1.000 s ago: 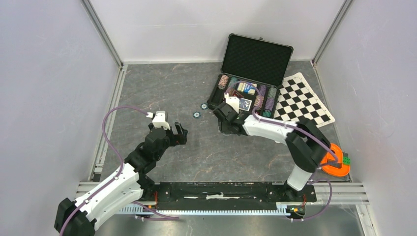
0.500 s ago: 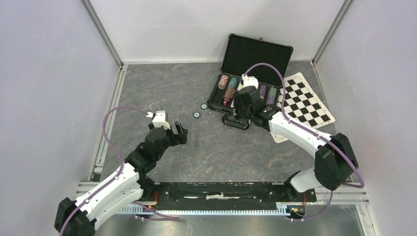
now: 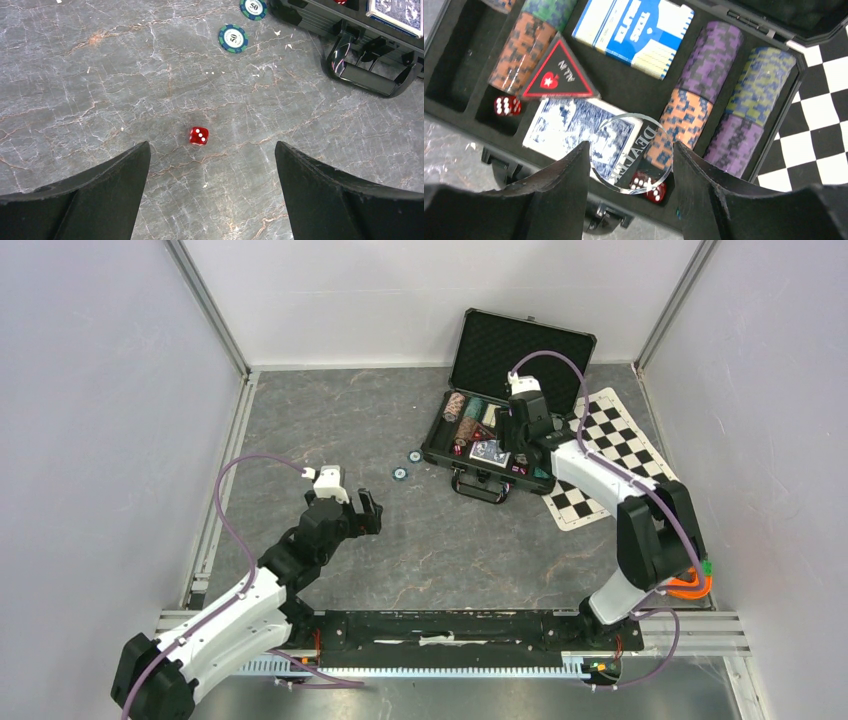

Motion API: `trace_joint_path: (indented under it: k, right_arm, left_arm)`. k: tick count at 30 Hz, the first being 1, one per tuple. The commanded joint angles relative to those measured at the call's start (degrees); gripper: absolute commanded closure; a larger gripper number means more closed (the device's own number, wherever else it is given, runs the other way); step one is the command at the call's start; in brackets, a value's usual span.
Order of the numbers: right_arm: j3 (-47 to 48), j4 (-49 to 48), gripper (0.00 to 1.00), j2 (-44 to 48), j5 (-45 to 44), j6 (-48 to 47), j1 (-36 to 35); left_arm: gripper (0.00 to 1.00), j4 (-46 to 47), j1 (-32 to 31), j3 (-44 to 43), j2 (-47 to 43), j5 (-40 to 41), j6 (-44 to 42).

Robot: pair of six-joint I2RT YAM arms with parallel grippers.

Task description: Pack up texas hold em set

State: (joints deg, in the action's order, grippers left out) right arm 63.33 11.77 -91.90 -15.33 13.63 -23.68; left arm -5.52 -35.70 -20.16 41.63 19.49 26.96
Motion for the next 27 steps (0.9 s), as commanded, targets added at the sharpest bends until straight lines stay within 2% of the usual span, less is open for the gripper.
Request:
trace_joint_path:
  k: [1,7,8,11,15,19,27]
  right_arm:
    - [6.2,-3.3,0.54,-3.5,0.3,-2.0,1.3]
    - [10.8,-2.3,0.53,-9.3,-2.4,-2.2,2.8]
    - [11.2,-2.4,0.5,-9.9,-2.8,-2.3,2.9]
    - [11.9,-2.5,0.32,-11.3,-2.6,-3.0,3.0]
    - [11.1,-3.2,0.21,-10.1,-0.2,-3.2,3.0]
    - [7.2,-5.1,0.15,-4.8,2.8,-3.4,3.0]
    - [-9.7,-13.7,0.13,13.7,11.0,-4.0,2.0]
  left_arm:
    - [0.0,3.4,0.1,0.2,0.5,1.6,-2.2]
    - [0.0,3.8,0.2,0.2,1.7,1.6,-2.3]
    - [0.0,3.9,0.2,0.2,1.9,1.5,-2.4]
    - [0.0,4.1,0.2,0.2,2.6,1.7,-2.5]
    - [0.0,4.2,0.2,0.0,3.1,2.0,-2.6]
    - [0.0,4.1,0.2,0.0,3.4,2.3,-2.6]
    - [0.0,5.3,0.2,0.5,4.7,0.3,-2.9]
